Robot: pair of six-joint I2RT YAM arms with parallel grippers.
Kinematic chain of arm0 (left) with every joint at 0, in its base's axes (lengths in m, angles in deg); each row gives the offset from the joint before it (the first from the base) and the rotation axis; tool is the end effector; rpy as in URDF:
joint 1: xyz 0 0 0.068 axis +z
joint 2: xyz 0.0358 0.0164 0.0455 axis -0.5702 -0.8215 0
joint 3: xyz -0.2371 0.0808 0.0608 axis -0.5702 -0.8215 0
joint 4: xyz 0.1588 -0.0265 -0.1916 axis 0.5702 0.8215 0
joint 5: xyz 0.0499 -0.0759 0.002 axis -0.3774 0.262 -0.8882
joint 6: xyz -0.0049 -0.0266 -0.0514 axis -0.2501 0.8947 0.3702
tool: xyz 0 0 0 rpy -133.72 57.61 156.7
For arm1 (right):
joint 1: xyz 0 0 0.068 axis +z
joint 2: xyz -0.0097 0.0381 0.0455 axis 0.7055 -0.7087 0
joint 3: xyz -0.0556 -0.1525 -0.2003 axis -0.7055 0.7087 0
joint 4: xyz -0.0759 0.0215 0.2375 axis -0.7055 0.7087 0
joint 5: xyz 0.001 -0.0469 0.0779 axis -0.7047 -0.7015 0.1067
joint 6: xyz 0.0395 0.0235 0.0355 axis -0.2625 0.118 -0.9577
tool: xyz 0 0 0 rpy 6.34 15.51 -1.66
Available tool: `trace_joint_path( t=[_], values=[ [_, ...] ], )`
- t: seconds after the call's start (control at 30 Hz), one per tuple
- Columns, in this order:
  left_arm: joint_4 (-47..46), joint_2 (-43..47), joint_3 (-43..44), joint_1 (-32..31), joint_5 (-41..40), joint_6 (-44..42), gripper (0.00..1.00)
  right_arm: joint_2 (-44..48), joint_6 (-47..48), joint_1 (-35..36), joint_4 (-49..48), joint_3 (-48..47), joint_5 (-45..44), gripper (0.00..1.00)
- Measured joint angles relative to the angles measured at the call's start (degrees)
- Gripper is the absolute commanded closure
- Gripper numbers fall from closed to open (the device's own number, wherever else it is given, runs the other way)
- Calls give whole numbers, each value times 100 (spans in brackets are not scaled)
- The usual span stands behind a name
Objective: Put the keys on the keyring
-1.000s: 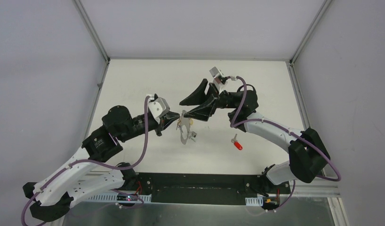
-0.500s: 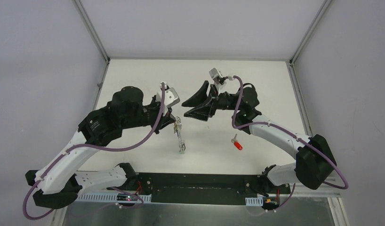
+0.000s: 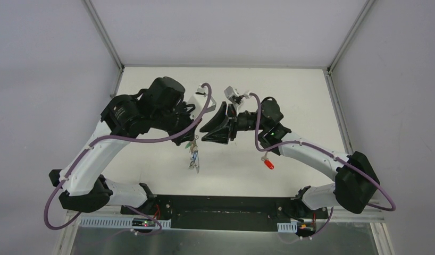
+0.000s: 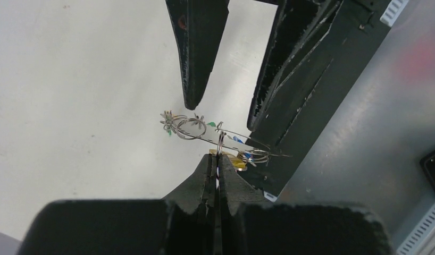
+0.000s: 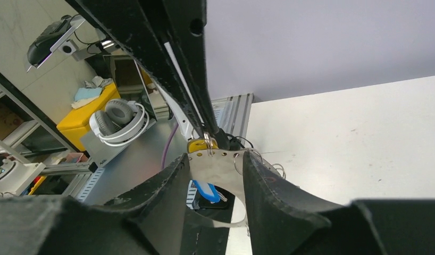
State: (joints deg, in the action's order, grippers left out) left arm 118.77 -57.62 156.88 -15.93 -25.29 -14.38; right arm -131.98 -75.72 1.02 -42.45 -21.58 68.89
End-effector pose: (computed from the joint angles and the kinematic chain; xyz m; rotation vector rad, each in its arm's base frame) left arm 0.1120 -0.1494 0.4402 1.2600 2.1031 -0.5815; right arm 0.1854 0.2389 0.3373 -1.0934 1.2151 1.6404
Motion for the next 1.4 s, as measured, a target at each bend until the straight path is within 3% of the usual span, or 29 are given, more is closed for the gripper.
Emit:
trace_joint_path(
  t=[0.33, 0.47, 0.77, 1.13, 1.4],
  values=[
    [1032, -839, 848, 0, -2, -31, 100, -168, 190, 398, 22, -2, -59, 64],
    [1161, -876, 885, 0, -7, -57, 100, -319, 227, 505, 2, -4, -85, 75],
    [1217, -876, 885, 0, -4, -138, 100, -337, 278, 527, 0, -4, -127, 74],
    [1266, -798, 691, 0, 4, -166, 100, -337, 424, 527, 37, -57, -138, 85],
    [1211, -649, 516, 2, 9, -175, 100, -337, 498, 527, 149, -72, -98, 75]
  ],
)
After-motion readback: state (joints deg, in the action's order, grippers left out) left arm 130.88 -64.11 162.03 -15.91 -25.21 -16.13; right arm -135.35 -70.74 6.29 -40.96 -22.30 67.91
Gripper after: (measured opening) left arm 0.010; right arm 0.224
